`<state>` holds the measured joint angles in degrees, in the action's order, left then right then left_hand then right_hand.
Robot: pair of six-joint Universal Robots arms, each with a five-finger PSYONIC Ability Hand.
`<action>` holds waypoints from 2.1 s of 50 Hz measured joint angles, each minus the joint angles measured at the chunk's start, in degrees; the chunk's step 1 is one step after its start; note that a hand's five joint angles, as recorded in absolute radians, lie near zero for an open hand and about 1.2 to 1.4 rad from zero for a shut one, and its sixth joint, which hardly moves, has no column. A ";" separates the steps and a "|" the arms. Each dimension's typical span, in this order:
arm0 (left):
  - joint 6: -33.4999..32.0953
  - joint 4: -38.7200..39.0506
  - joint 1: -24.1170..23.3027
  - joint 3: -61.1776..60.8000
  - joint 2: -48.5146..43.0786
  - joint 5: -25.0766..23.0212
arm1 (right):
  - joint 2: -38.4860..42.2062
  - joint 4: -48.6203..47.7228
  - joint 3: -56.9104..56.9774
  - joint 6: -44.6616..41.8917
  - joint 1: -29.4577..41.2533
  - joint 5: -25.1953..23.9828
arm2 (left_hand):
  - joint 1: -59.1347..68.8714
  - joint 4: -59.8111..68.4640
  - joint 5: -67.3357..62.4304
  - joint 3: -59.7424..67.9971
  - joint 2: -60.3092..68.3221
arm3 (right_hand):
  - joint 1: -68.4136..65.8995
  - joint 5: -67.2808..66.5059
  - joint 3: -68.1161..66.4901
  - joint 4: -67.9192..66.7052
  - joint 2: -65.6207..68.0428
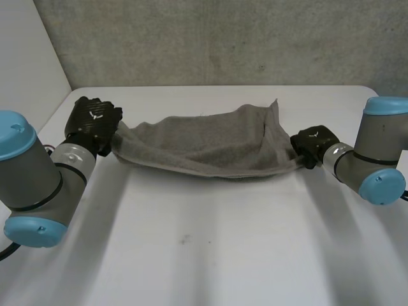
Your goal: Fold the towel.
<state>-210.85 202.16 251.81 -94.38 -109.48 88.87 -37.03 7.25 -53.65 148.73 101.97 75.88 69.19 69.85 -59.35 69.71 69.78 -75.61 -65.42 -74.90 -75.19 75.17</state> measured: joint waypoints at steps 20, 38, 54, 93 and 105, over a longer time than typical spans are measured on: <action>-1.63 -5.38 -0.21 -1.48 0.79 0.41 | -19.94 11.93 -10.04 -2.94 -4.12 -0.08 | 0.00 0.00 0.00 0.00 0.00 | -0.46 -0.94 -1.33 -1.69 0.37; -9.23 -21.37 -2.38 -12.99 12.97 0.81 | -44.64 23.83 -36.17 -26.37 -12.37 5.93 | 0.00 0.00 0.00 0.00 0.00 | -0.47 -0.94 -1.33 -1.69 1.22; -13.38 -26.33 -3.66 -14.17 18.52 0.66 | -50.85 24.91 -43.32 -31.19 -12.00 5.62 | 0.00 0.00 0.00 0.00 0.00 | -0.47 -1.45 -1.33 -1.69 1.22; -4.69 -5.69 -4.19 56.17 -13.94 7.06 | -16.46 2.21 34.64 2.54 0.48 14.71 | 0.22 0.01 -0.11 0.04 0.00 | -0.48 -1.98 -1.33 -1.69 1.22; -3.47 -13.99 -3.44 36.78 -11.44 6.38 | -20.02 11.29 10.13 1.46 -0.08 10.34 | 0.20 0.02 -0.11 0.04 0.01 | -0.48 -1.98 -1.33 -1.69 1.22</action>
<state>-214.33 188.17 248.37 -57.60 -120.92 95.25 -57.05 18.54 -43.51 150.19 101.88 86.22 69.39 69.87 -59.47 69.75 69.79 -76.09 -67.40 -76.23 -76.88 76.38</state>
